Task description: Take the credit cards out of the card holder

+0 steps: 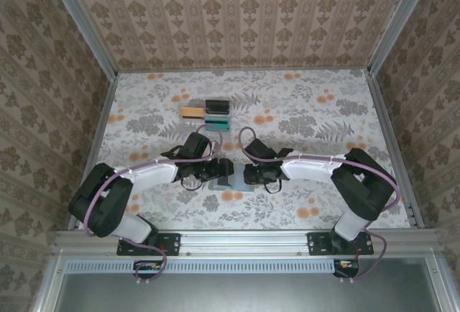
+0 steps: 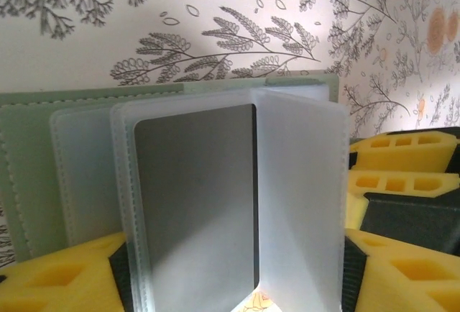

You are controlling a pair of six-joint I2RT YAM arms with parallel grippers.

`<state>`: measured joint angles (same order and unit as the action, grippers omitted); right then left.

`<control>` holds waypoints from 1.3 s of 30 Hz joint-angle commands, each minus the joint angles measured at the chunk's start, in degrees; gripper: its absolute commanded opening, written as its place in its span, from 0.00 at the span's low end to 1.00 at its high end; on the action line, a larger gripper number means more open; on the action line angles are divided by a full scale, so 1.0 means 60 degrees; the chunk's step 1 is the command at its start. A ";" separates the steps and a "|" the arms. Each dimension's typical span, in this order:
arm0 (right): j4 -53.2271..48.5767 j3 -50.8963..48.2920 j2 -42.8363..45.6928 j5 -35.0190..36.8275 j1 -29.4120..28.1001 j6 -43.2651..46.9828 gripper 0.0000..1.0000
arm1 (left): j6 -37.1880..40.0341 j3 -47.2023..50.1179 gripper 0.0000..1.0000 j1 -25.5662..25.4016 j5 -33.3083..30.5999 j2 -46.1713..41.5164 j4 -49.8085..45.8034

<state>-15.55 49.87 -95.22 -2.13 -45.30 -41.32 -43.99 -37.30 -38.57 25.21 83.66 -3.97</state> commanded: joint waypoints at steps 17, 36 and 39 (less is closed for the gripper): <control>-0.0505 -0.0218 0.0501 0.0449 0.0179 -0.0119 0.45 | 0.0469 -0.0506 0.93 -0.0060 -0.0755 -0.0311 -0.1003; -0.0274 -0.0416 0.0219 0.0340 0.0188 -0.0190 0.31 | 0.0421 -0.0273 0.87 -0.0074 -0.0217 0.0139 -0.0508; -0.0258 -0.0416 0.0224 0.0319 0.0184 -0.0188 0.30 | 0.0432 -0.0258 0.87 -0.0074 -0.0267 0.0247 -0.0560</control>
<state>-16.01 48.36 -93.58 -0.38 -44.40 -42.22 -41.43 -39.46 -38.65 23.35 84.23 -7.27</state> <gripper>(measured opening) 0.305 0.869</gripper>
